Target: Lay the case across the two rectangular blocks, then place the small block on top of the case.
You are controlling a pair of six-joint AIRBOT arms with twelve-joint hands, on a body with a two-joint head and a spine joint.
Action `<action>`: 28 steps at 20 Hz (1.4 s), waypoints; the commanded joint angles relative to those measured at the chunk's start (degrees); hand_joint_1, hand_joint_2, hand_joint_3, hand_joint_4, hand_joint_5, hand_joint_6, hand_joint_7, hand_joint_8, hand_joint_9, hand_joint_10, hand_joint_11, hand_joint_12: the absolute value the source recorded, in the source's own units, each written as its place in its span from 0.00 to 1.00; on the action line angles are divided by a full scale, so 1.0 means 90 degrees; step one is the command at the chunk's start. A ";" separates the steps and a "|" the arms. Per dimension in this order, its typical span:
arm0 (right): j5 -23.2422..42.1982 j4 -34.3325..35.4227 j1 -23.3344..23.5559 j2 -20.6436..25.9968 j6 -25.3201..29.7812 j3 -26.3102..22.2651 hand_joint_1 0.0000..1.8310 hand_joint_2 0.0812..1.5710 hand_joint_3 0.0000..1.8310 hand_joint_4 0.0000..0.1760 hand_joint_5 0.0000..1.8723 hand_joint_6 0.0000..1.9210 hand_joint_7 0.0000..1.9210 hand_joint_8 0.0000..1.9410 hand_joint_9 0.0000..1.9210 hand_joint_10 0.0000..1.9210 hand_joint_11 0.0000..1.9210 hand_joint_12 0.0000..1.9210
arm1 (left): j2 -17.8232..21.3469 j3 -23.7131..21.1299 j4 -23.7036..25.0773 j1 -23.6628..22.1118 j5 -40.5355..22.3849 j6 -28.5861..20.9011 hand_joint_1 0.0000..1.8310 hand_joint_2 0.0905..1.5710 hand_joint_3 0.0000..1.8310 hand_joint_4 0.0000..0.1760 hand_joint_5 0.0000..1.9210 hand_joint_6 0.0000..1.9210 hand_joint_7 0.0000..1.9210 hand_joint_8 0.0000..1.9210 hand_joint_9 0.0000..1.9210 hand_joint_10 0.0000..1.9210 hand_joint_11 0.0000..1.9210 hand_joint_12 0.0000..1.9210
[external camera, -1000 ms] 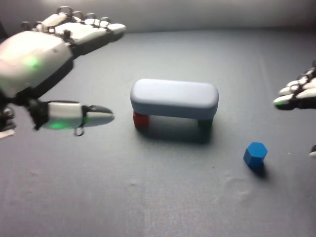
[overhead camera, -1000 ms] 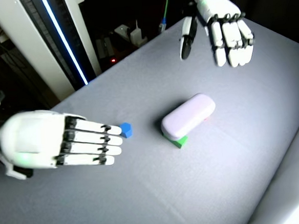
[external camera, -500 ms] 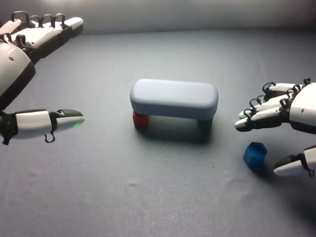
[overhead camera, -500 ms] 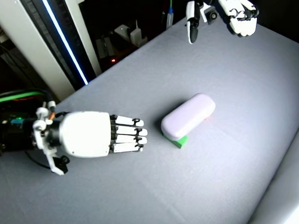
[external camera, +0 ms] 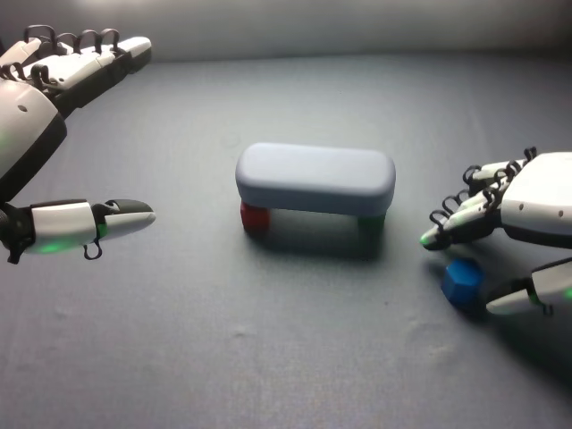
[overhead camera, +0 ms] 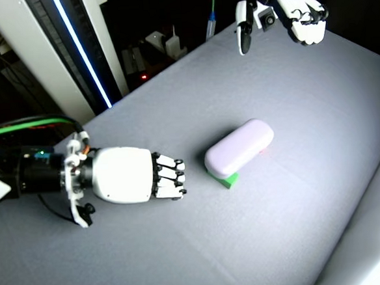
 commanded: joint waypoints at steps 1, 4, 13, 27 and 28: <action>0.0516 0.0127 0.0081 -0.0013 0.0026 0.0022 0.52 0.63 0.00 0.00 0.33 0.01 0.34 0.01 0.38 0.02 0.14 0.63 | -0.0014 0.0014 0.0028 -0.0048 -0.0817 -0.0019 0.53 0.55 0.00 0.11 0.12 0.00 0.17 0.00 0.17 0.00 0.00 0.52; 0.0489 0.0079 0.0095 -0.0043 0.0027 0.0021 0.56 0.62 0.00 0.00 0.39 0.01 0.41 0.03 0.44 0.06 0.19 0.70 | -0.0019 0.0015 0.0030 -0.0049 -0.0804 -0.0022 0.53 0.55 0.00 0.03 0.13 0.00 0.18 0.00 0.17 0.01 0.00 0.52; 0.0491 0.0079 0.0099 -0.0106 0.0027 0.0021 0.58 0.62 0.00 0.00 0.44 0.00 0.30 0.30 0.28 0.43 0.14 0.75 | -0.0038 0.0024 0.0030 -0.0056 -0.0789 -0.0037 0.54 0.54 0.00 0.02 0.14 0.00 0.19 0.00 0.19 0.00 0.00 0.53; 0.0539 0.0080 0.0133 -0.0121 0.0028 0.0011 0.65 0.73 0.00 0.00 0.48 0.54 0.45 0.66 0.35 0.69 0.27 0.87 | -0.0084 0.0031 0.0030 -0.0061 -0.0759 -0.0055 0.54 0.54 0.00 0.07 0.14 0.00 0.20 0.00 0.20 0.00 0.00 0.53; 0.0574 0.0082 0.0151 -0.0118 0.0032 0.0011 0.66 0.71 0.00 0.01 0.50 0.52 0.48 0.61 0.38 0.67 0.30 0.87 | -0.0085 0.0031 0.0028 -0.0057 -0.0759 -0.0058 0.53 0.54 0.00 0.10 0.14 0.00 0.20 0.00 0.20 0.00 0.00 0.55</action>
